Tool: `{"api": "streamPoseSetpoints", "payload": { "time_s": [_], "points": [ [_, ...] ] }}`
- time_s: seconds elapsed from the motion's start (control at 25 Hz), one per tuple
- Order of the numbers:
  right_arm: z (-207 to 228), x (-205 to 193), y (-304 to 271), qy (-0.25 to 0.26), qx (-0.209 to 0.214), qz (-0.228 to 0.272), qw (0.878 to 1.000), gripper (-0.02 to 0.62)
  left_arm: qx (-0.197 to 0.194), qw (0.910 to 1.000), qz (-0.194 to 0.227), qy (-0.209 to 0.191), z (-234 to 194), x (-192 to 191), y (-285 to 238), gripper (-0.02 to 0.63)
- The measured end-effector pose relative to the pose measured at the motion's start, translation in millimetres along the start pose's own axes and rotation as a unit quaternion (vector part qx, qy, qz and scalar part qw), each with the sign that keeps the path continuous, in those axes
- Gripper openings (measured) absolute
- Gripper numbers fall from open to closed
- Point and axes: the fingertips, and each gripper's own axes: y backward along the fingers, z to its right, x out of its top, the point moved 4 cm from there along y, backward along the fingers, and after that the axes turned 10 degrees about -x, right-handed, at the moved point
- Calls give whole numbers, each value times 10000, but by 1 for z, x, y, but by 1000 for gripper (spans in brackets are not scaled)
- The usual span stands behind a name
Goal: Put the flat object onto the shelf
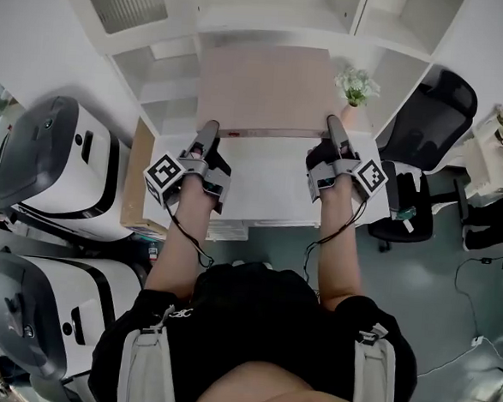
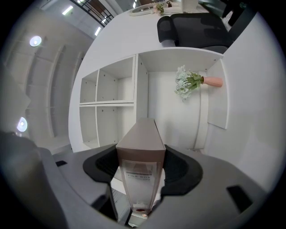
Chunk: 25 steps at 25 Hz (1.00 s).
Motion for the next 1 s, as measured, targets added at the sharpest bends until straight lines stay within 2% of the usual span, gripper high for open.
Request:
{"api": "streamPoseSetpoints", "payload": {
  "time_s": [1.0],
  "points": [
    [-62, 8, -14, 313, 725, 57, 9969, 279, -812, 9964, -91, -213, 56, 12, -20, 262]
  ]
}}
